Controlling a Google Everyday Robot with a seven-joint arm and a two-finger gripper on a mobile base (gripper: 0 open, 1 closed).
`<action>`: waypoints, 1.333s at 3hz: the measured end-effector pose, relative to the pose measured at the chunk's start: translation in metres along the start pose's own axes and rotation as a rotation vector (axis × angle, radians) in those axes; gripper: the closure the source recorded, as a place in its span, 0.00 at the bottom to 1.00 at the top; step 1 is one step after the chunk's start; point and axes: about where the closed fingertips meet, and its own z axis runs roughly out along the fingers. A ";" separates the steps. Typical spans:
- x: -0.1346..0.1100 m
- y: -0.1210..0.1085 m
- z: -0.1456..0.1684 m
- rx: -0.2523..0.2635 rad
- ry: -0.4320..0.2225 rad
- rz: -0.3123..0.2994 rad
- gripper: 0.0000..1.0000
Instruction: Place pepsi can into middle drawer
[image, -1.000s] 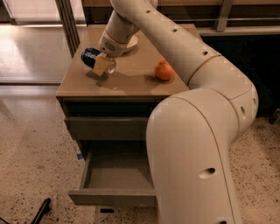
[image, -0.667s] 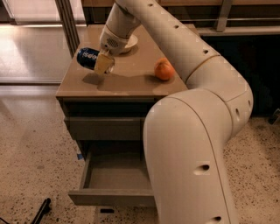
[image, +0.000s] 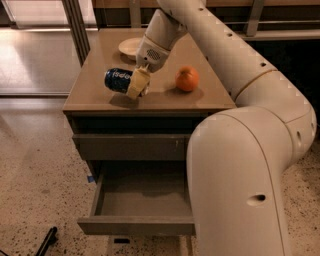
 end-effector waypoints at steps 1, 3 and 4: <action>0.029 0.034 -0.002 -0.060 -0.018 0.102 1.00; 0.043 0.130 -0.076 0.229 -0.133 0.276 1.00; 0.046 0.174 -0.088 0.396 -0.175 0.371 1.00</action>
Offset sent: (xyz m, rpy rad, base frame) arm -0.1561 -0.0876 -0.0096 -0.0029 0.0223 -0.4703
